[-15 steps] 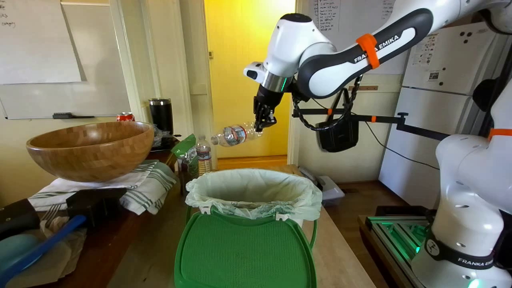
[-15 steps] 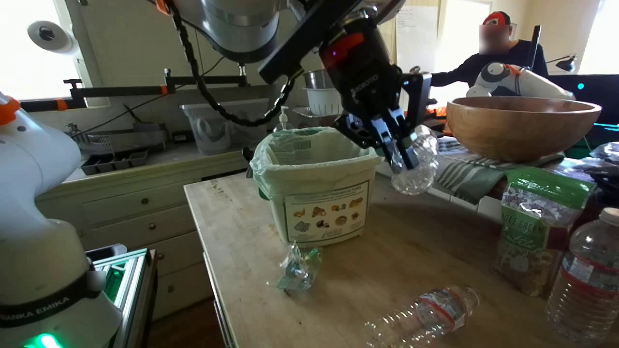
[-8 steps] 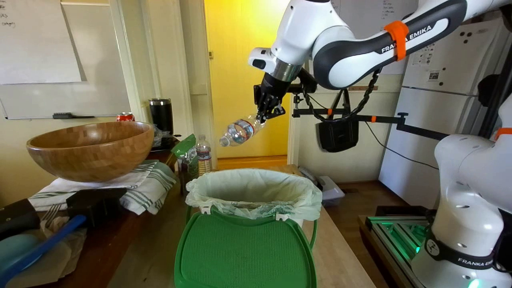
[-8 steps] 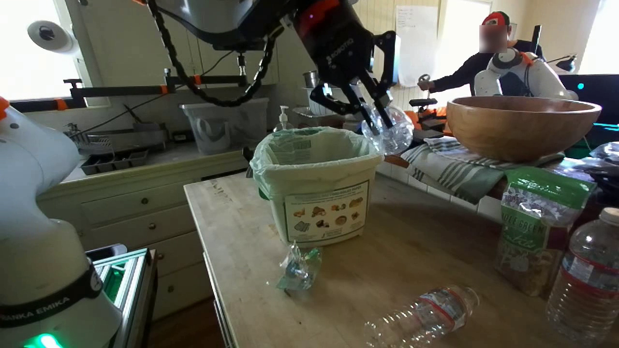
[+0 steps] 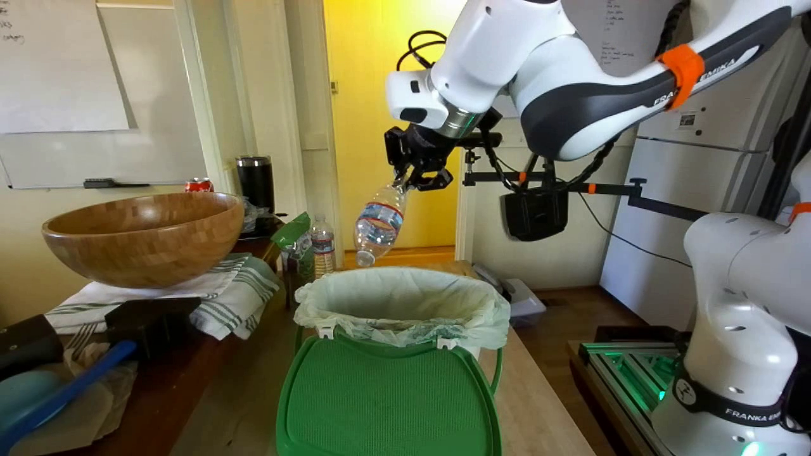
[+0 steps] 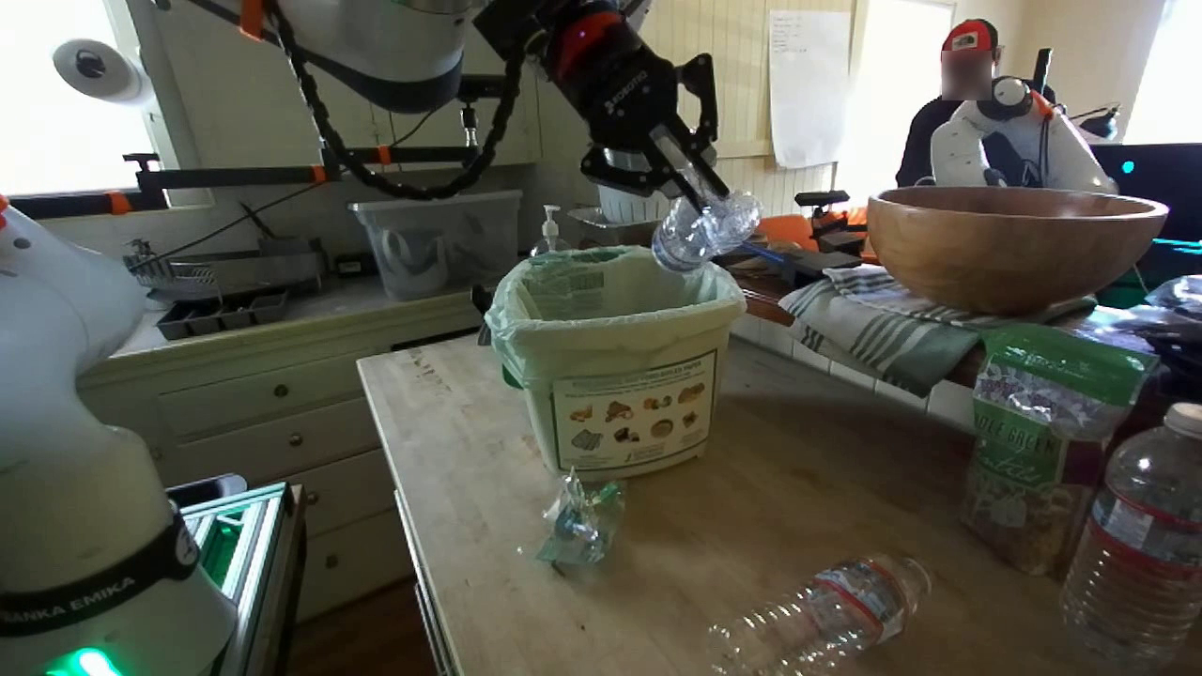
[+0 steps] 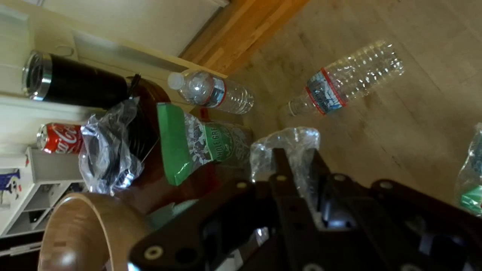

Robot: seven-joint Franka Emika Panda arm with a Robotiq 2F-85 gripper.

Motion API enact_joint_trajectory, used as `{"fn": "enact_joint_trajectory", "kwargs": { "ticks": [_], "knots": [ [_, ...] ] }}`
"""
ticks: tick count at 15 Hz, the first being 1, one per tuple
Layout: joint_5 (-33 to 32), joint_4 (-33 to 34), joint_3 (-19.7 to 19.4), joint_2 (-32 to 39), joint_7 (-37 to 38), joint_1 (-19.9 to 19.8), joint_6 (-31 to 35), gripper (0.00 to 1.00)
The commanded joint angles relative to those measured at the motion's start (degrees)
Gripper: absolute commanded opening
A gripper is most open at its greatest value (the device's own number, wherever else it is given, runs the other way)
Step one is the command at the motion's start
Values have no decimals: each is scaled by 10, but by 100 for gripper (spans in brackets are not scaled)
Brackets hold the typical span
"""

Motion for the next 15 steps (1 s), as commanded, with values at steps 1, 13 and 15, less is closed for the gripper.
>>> {"fn": "enact_joint_trajectory", "kwargs": {
  "ticks": [1, 13, 15],
  "knots": [
    [-71, -15, 17, -2, -6, 28, -18, 4],
    [-200, -50, 35, -7, 7, 97, 4, 79],
    [-188, -46, 25, -14, 7, 98, 7, 95]
  ]
}}
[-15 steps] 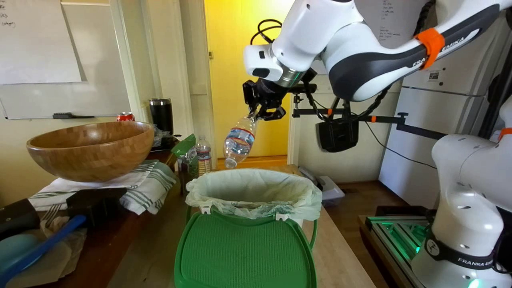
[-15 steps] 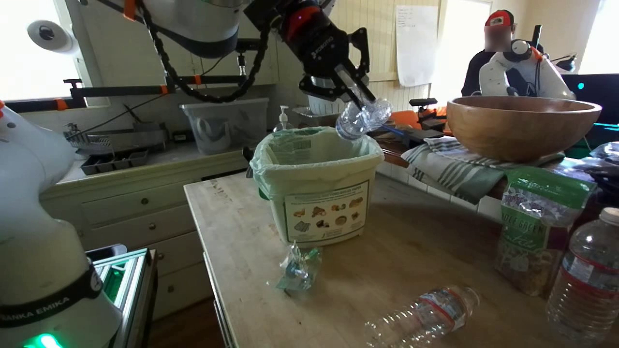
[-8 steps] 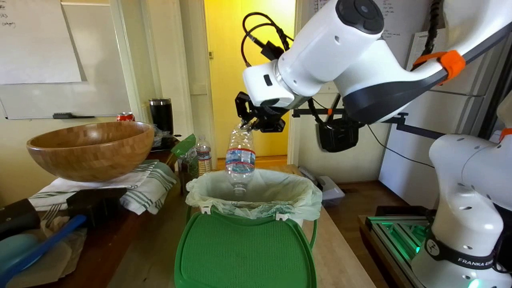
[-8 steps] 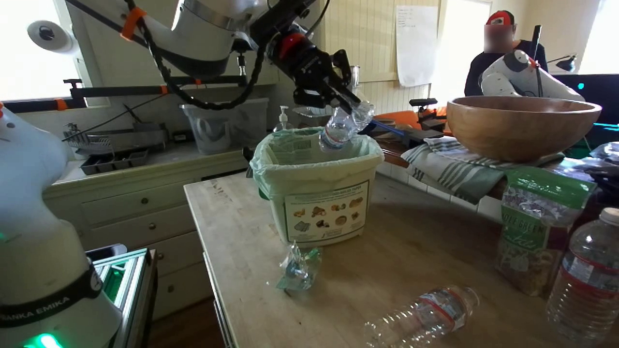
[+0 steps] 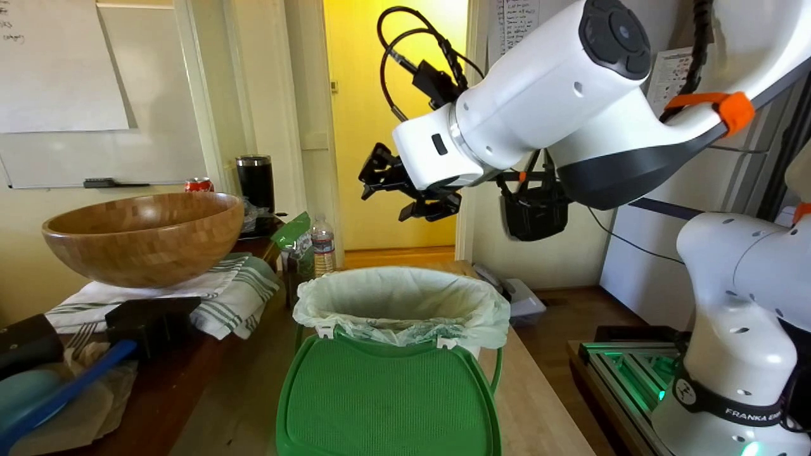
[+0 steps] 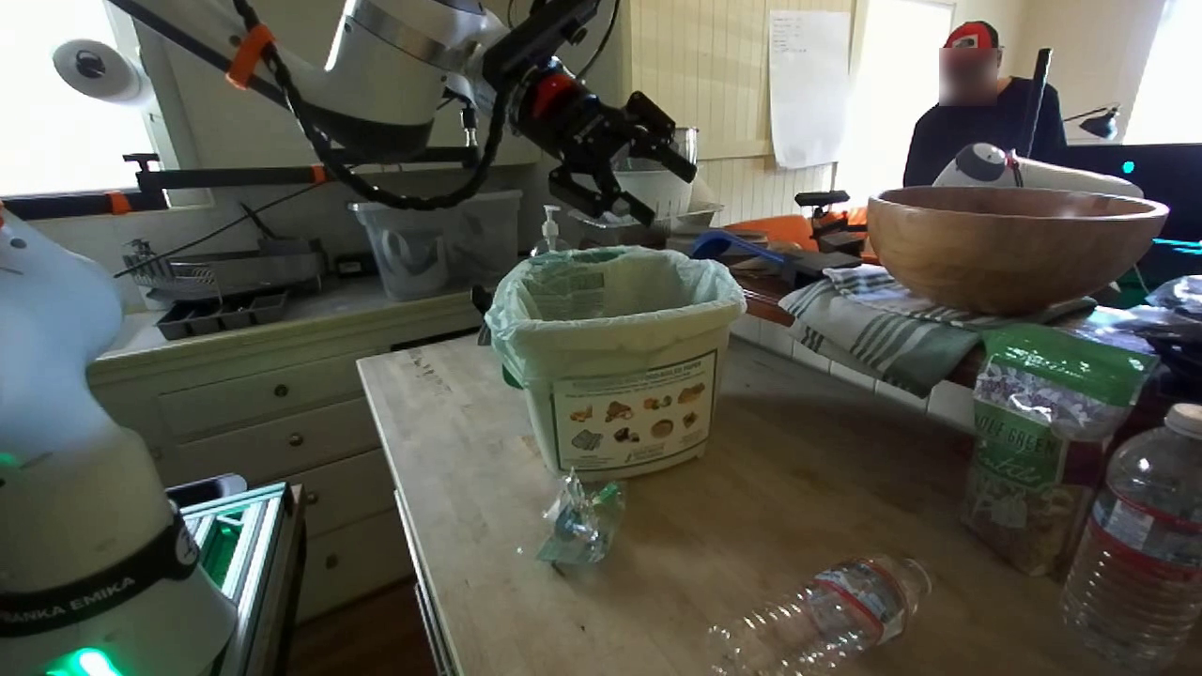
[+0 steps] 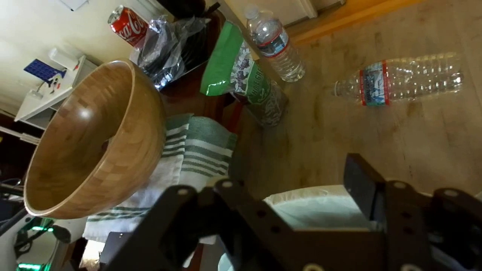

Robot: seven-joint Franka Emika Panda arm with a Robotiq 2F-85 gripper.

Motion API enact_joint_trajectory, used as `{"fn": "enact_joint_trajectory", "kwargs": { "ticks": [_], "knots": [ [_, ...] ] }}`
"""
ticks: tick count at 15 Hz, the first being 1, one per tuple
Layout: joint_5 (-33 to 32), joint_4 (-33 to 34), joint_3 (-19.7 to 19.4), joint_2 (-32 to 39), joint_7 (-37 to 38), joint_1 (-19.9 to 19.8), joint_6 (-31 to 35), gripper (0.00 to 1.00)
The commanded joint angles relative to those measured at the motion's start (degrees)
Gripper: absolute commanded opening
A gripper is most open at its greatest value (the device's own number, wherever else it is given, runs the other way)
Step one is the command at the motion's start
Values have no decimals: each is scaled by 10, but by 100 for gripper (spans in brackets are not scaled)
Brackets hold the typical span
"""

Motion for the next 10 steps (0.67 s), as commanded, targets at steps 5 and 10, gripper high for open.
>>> {"fn": "enact_joint_trajectory", "kwargs": {
  "ticks": [5, 10],
  "knots": [
    [65, 11, -70, -37, 19, 1, 22, 100],
    [138, 29, -133, -33, 37, -29, 16, 100]
  ]
}}
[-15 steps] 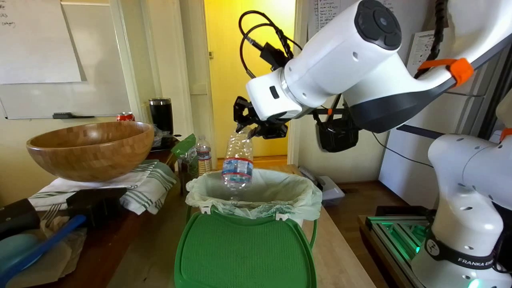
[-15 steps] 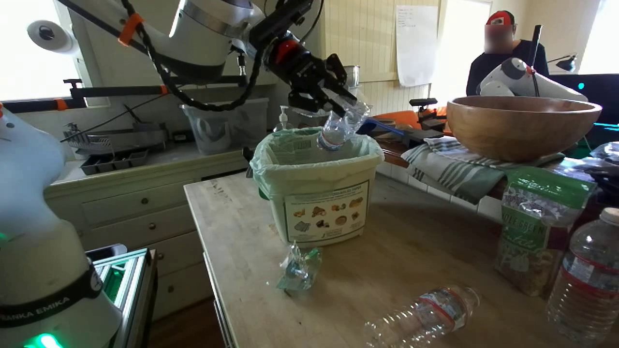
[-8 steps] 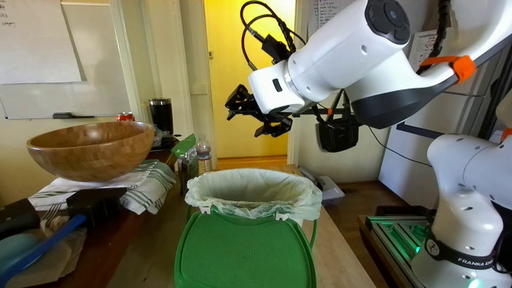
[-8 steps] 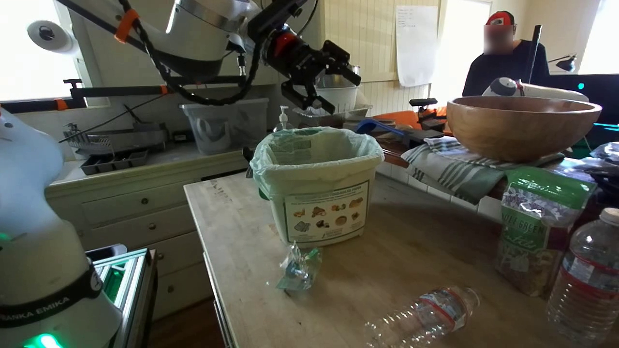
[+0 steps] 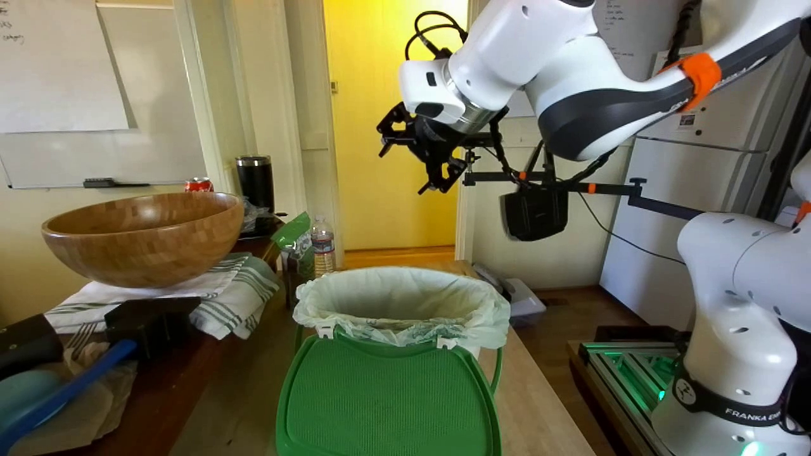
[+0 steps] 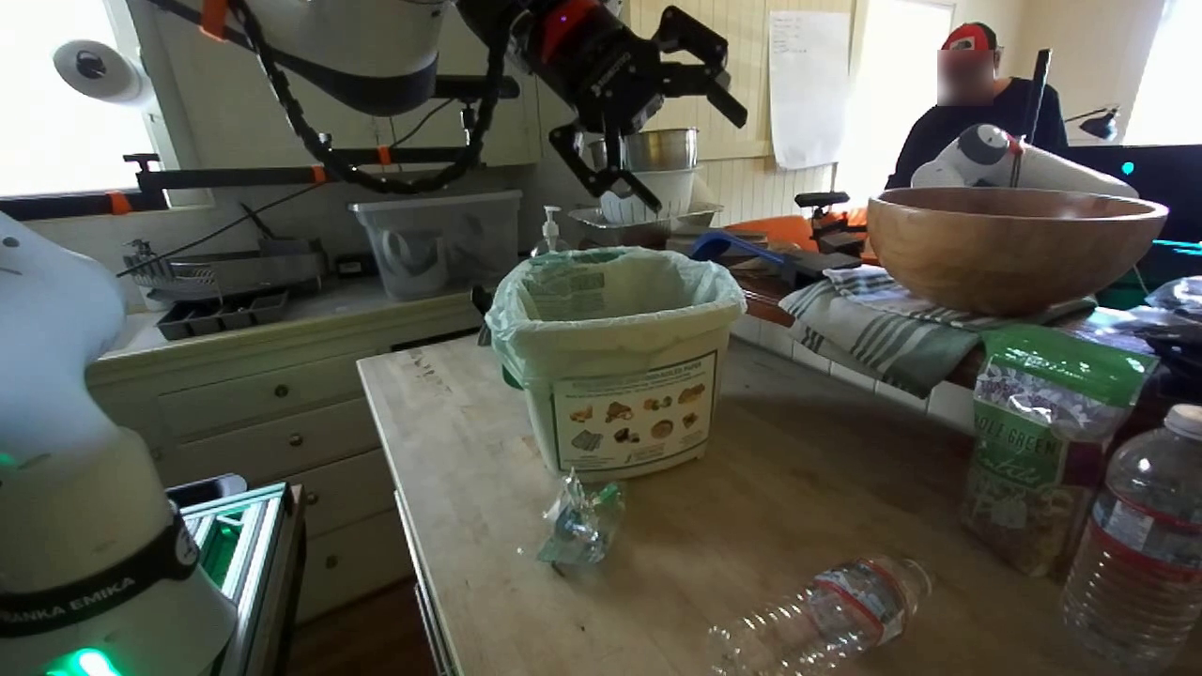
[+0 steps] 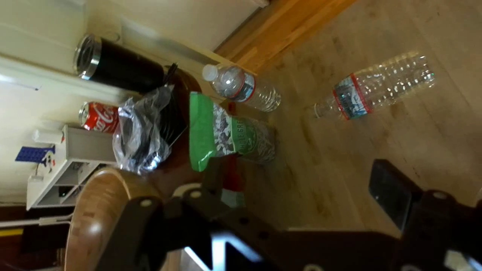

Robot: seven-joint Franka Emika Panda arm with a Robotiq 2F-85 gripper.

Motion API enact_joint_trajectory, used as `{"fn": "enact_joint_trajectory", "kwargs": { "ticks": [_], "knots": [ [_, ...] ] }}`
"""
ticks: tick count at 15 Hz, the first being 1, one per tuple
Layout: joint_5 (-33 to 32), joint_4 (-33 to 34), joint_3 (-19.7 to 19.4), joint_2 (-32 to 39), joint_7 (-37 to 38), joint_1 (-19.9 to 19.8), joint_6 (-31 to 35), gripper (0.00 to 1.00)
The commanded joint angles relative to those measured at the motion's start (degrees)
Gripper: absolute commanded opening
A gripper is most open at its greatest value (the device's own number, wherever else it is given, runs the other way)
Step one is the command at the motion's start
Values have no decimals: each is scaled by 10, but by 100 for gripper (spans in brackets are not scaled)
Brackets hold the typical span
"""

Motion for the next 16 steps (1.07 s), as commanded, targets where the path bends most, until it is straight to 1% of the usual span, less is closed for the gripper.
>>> {"fn": "enact_joint_trajectory", "kwargs": {
  "ticks": [1, 4, 7, 11, 16],
  "knots": [
    [58, 12, -38, 12, 18, -23, 7, 100],
    [106, 23, -59, 32, 42, -43, 0, 100],
    [151, 27, -71, 61, 81, -61, 5, 100],
    [223, 37, -80, 107, 130, -80, 7, 100],
    [333, 60, -85, 179, 179, -108, 33, 100]
  ]
}}
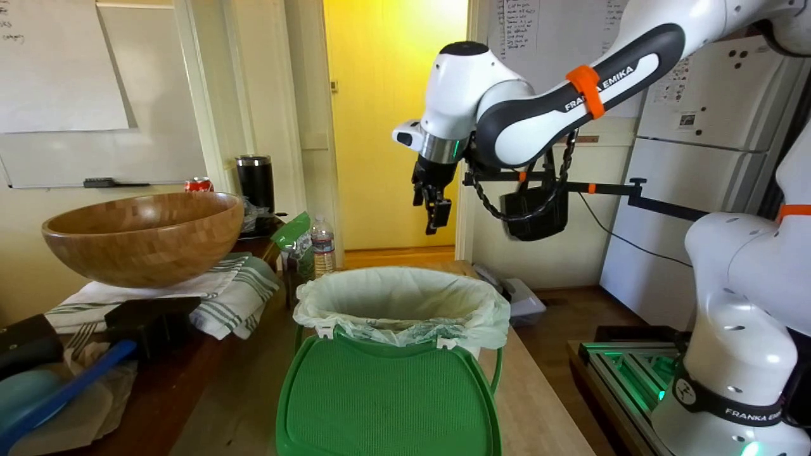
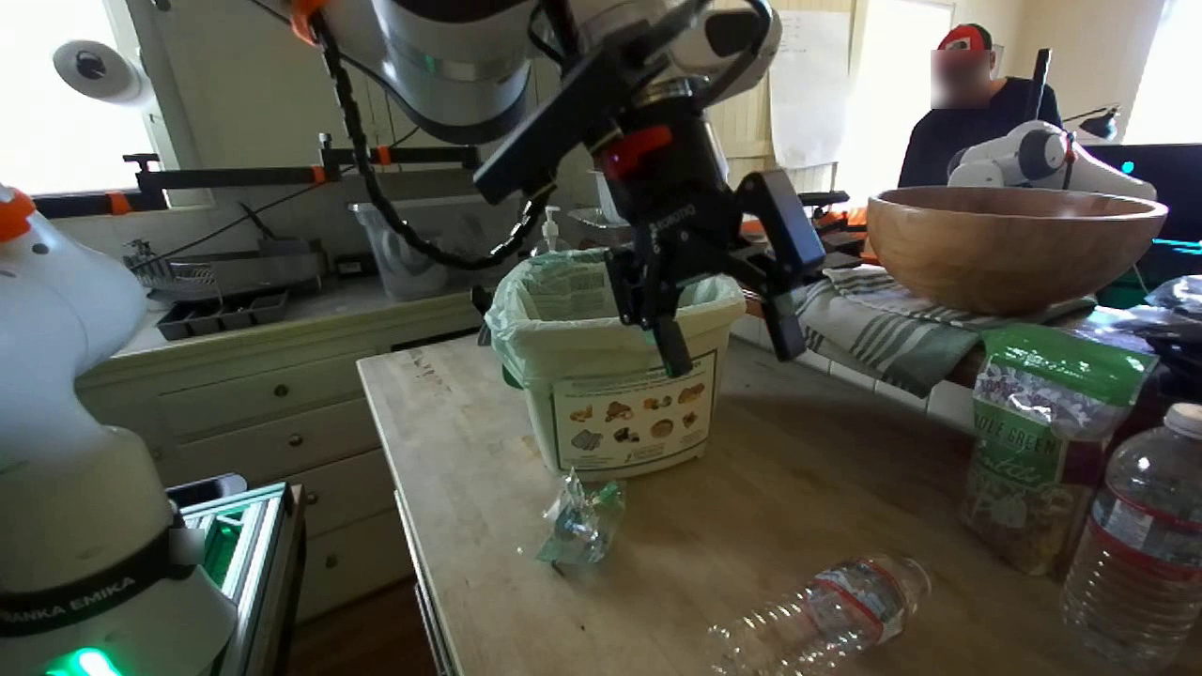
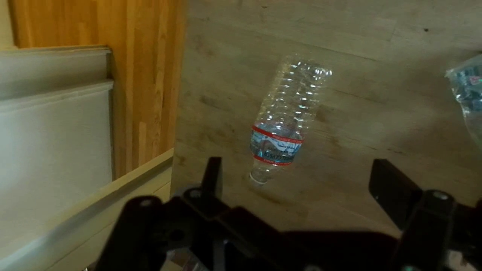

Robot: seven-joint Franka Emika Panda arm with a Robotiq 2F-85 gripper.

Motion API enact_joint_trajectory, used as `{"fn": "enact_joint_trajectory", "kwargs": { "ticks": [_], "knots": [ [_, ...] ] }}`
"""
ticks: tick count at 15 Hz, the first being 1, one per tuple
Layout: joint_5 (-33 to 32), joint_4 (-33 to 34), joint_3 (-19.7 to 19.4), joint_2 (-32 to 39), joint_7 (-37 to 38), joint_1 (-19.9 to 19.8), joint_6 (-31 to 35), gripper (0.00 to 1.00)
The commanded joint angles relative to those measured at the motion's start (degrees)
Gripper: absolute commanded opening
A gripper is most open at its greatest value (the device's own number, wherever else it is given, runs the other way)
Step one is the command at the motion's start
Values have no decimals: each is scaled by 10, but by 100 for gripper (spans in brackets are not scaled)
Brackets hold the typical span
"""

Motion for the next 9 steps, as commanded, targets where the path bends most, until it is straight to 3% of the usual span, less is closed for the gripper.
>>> {"fn": "enact_joint_trajectory", "kwargs": {
  "ticks": [1, 2, 9],
  "knots": [
    [83, 28, 1, 58, 38, -21, 24, 100],
    [48, 10, 13, 29, 15, -27, 13, 100],
    [56, 17, 19, 40, 25, -33, 15, 100]
  ]
}}
